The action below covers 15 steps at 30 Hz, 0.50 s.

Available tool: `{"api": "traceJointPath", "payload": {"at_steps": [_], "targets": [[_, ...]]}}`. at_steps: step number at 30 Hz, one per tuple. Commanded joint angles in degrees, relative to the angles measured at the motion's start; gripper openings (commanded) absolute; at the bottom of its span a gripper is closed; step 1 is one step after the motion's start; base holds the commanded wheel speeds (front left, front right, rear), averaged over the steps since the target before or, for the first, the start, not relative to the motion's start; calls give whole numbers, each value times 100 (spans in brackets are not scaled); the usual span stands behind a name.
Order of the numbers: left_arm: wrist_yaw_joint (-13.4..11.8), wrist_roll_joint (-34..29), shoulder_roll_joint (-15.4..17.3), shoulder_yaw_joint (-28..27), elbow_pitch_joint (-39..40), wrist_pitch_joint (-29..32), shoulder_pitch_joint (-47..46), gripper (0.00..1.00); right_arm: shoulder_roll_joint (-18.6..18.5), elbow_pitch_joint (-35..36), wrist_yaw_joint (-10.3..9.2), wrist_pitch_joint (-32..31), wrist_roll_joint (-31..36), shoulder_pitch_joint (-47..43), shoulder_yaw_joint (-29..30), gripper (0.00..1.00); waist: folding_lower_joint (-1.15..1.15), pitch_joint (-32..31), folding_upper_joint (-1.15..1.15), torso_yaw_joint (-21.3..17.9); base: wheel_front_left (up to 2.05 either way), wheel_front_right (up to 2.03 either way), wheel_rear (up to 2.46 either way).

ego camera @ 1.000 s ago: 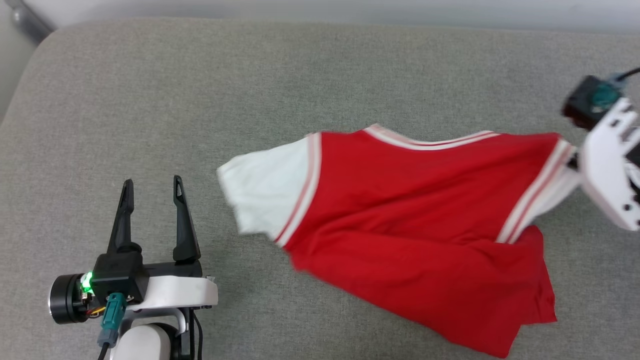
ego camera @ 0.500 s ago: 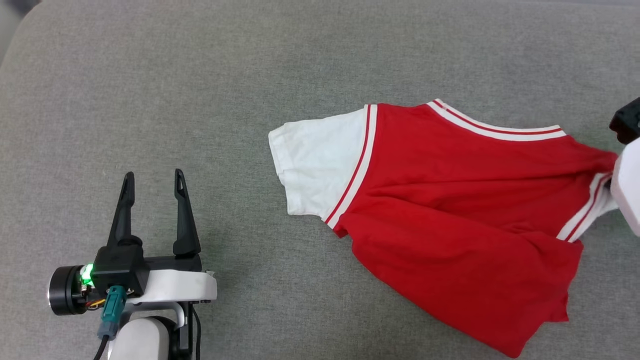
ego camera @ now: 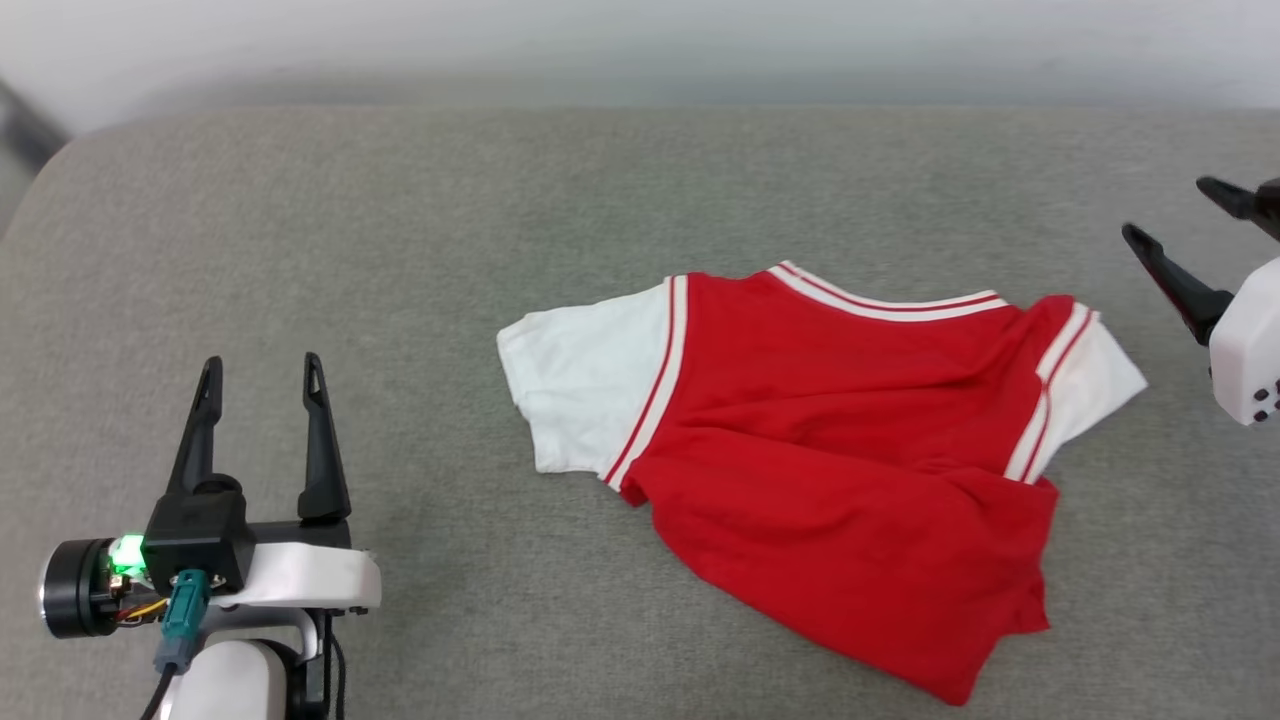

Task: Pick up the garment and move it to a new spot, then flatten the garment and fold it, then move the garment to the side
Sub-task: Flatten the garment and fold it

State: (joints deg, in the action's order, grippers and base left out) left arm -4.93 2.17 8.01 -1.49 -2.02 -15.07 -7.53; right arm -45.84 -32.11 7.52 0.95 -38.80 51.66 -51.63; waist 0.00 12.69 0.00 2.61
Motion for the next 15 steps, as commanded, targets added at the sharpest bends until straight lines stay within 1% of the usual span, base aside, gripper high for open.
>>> {"api": "traceJointPath", "payload": {"at_steps": [1, 5, 8, 11, 14, 15], "targets": [[27, -23, 45, -21, -42, -14, -41, 100, 87, 0, -6, 220, 156, -158, 224, 100, 0, -146, 0, -160, 0, 0, 0], [128, -16, 240, -73, -236, -14, -204, 100, 559, 179, -6, 991, 790, -854, 1404, 100, 0, -228, 0, -318, 0, 0, 0], [243, 25, 405, -99, -415, 23, -447, 100, 1014, 561, -6, 1262, 1365, -1498, 2462, 100, 0, -247, 0, -428, 0, 0, 0], [415, 32, 676, -107, -548, 157, -811, 100, 1637, 1225, -6, 1373, 2081, -2282, 3420, 100, 0, -241, 0, -561, 0, 0, 0], [636, 74, 903, -60, -727, 395, -1222, 100, 2296, 1993, -6, 1399, 2654, -3039, 4204, 100, 0, -248, 0, -651, 0, 0, 0], [720, 43, 992, -12, -784, 522, -1363, 100, 2507, 2229, -5, 1405, 2793, -3277, 4366, 100, 0, -254, 0, -678, 0, 0, 0]]}}
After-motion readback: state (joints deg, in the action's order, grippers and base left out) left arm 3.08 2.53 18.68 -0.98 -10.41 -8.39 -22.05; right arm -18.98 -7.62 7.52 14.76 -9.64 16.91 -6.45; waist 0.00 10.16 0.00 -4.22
